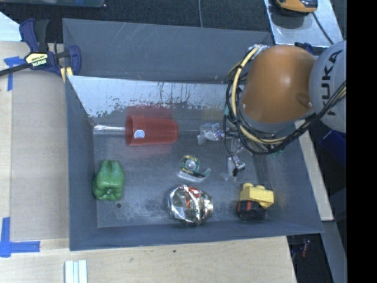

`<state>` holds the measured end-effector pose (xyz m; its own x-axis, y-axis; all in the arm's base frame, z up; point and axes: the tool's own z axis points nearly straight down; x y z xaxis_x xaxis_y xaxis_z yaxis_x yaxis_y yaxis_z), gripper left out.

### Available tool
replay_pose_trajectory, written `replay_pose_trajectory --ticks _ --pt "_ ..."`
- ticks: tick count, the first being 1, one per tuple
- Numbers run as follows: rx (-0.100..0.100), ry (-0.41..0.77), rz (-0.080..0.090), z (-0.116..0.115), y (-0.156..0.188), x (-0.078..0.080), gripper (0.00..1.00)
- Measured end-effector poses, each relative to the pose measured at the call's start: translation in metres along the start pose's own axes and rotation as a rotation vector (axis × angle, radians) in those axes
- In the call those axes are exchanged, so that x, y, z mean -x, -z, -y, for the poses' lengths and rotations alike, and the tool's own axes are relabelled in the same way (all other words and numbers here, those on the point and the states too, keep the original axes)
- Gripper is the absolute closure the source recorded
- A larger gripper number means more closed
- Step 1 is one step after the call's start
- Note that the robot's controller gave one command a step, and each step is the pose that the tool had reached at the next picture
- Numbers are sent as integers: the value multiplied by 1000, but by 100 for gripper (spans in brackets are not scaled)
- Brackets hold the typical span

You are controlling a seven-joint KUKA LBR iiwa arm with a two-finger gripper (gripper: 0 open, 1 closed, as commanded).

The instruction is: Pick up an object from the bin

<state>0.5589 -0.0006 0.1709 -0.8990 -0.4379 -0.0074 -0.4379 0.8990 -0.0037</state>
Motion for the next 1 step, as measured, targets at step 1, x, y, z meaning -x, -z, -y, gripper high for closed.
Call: replay_pose_trajectory --ticks 1 --pt "2 297 -2 -26 -3 -3 0"
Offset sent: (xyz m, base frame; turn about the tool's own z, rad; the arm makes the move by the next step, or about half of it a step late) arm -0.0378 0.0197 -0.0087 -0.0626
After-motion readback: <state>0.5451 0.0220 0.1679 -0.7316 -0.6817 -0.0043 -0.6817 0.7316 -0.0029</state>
